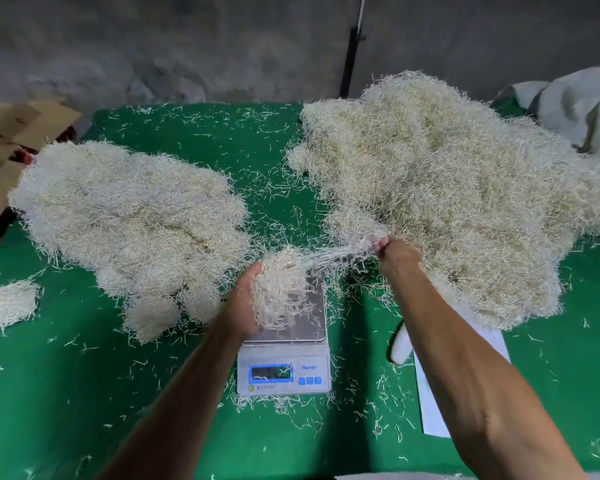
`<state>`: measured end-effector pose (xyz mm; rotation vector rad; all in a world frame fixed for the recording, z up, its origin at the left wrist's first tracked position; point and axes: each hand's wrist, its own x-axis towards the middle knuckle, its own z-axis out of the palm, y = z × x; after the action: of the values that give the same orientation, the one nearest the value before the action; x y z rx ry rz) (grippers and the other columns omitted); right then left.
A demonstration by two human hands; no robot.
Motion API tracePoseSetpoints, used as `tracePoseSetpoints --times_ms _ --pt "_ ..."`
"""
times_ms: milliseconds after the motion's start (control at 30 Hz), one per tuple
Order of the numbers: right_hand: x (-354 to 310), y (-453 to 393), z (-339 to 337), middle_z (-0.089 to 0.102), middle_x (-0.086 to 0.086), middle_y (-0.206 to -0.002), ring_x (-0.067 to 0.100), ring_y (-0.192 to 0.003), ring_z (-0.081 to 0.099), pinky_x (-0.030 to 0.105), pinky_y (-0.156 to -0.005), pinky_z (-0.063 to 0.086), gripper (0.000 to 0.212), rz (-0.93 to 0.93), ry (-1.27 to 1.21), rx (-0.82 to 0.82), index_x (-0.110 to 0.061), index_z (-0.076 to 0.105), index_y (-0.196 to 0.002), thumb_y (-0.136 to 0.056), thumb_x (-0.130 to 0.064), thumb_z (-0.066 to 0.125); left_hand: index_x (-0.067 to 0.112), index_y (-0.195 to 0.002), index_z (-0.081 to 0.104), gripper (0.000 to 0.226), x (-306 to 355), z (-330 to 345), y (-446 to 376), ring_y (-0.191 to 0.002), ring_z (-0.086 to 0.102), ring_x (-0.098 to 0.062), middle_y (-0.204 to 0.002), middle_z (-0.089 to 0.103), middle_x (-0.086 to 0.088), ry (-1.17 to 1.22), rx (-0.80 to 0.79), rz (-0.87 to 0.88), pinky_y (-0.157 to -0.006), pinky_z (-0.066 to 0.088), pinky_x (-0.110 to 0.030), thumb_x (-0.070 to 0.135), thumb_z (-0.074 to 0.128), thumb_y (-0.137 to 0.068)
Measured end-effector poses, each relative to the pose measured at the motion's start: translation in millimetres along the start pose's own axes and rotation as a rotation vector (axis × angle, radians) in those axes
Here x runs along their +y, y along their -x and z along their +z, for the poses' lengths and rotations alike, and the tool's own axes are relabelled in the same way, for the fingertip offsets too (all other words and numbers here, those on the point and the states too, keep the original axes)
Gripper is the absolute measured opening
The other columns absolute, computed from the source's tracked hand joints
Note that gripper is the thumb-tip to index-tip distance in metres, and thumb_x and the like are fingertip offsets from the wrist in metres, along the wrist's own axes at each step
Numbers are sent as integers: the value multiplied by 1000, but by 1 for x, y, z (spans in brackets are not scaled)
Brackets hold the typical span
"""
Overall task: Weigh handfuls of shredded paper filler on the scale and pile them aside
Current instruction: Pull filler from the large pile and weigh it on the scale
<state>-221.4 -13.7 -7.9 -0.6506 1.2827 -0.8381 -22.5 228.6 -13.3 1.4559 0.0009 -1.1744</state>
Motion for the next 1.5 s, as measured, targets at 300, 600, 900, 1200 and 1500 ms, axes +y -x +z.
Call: tracePoseSetpoints --times_ms 300,600,900,1200,1500 --pt "27 27 11 47 2 -74 11 -52 38 19 -42 35 30 96 -271 -200 -11 51 -130 -108 -15 30 1 -134 52 38 -2 31 -21 -118 61 -34 -133 58 -26 370 84 -93 -76 56 -25 27 39 -110" --pt "25 48 28 58 -1 -68 9 -43 57 30 -51 53 48 -571 1378 -742 -13 49 -63 -98 -42 66 20 -83 54 27 37 70 -34 -49 48 -12 -62 50 4 -316 116 324 -34 39 -19 41 59 -100" --pt "7 18 17 47 2 -62 11 -43 38 21 -34 28 22 -142 781 -164 -3 56 -80 -101 -10 55 17 -139 53 66 41 32 -32 -58 61 2 -110 65 3 -1224 78 636 -51 52 -14 53 69 -86" --pt "-32 -6 7 62 1 -126 21 -111 58 38 -100 49 37 -254 605 -387 -9 54 -135 -103 -26 59 20 -159 22 101 26 44 -34 -144 38 -35 -163 30 -13 -748 152 375 -116 32 -55 78 56 -84" --pt "-34 -3 -2 54 8 -134 23 -101 64 39 -71 63 31 -960 1963 77 -14 57 -132 -101 -18 60 0 -148 37 72 -3 32 -43 -135 45 -40 -154 37 -27 -518 112 181 -109 37 -49 45 56 -95"
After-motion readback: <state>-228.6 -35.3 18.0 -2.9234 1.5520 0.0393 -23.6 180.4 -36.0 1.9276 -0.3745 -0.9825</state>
